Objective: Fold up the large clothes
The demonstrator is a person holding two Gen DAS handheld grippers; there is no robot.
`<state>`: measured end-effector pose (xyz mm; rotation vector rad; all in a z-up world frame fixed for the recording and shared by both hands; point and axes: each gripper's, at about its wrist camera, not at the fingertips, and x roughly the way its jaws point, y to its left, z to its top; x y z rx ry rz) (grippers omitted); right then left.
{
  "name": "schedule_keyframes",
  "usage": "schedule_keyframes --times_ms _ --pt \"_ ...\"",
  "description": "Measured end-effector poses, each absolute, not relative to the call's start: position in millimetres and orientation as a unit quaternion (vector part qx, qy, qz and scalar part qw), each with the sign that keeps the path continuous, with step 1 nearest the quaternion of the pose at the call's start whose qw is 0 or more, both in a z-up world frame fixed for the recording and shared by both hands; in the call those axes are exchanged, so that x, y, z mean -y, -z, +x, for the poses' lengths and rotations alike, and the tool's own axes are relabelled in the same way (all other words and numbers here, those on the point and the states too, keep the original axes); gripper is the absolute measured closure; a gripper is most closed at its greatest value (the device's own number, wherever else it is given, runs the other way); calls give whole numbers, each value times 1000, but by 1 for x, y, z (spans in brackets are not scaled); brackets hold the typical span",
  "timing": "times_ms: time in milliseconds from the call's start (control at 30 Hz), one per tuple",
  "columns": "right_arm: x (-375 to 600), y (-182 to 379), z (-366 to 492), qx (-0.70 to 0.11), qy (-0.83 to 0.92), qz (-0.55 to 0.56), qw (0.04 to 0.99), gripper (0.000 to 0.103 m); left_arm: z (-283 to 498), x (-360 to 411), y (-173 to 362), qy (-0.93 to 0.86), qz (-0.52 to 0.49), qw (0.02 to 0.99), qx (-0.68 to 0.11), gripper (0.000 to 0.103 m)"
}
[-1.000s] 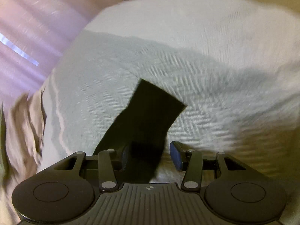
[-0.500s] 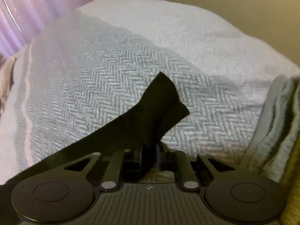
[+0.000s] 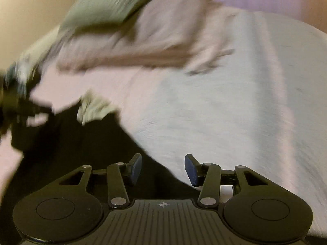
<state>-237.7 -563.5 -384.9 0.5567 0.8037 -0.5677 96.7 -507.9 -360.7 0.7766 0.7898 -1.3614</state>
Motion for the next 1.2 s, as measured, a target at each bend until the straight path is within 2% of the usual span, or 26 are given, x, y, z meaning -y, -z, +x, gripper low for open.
schedule_keyframes --times_ms 200,233,267,300,367,400,433,467,567,700,767,833,900,933,967,1200 --pt "590 440 -180 -403 195 306 840 60 120 529 381 633 352 599 -342 63" --pt "587 444 -173 -405 183 302 843 73 122 533 386 639 353 589 -345 63" --pt "592 445 -169 -409 180 289 847 102 123 538 391 644 354 582 -349 63" --pt "587 446 -164 -415 180 277 848 101 123 541 395 648 353 576 -351 63" --pt "599 447 -162 -401 194 278 851 102 123 549 405 658 350 557 -365 70" --pt "600 443 -167 -383 210 279 855 102 122 551 407 668 349 547 -365 96" --pt "600 435 -176 -356 237 281 859 102 122 551 406 676 342 544 -361 100" --pt "599 426 -186 -330 259 283 862 103 122 550 401 683 333 549 -348 100" --pt "595 413 -198 -279 311 268 868 103 124 540 390 692 295 580 -311 100" --pt "594 452 -172 -343 395 207 827 103 117 550 422 651 315 609 -325 97" --pt "611 467 -177 -340 429 269 792 103 112 549 428 626 312 633 -331 91" --pt "617 453 -187 -297 440 334 779 103 110 542 416 607 292 660 -333 85" --pt "609 430 -189 -275 424 341 793 93 113 523 399 583 263 691 -336 84" --pt "601 417 -190 -274 416 340 798 77 118 508 390 569 244 704 -347 74" --pt "593 409 -192 -268 411 340 802 64 124 488 382 559 221 715 -357 70" --pt "528 393 -226 -265 419 386 778 62 199 308 367 415 145 782 -441 68"
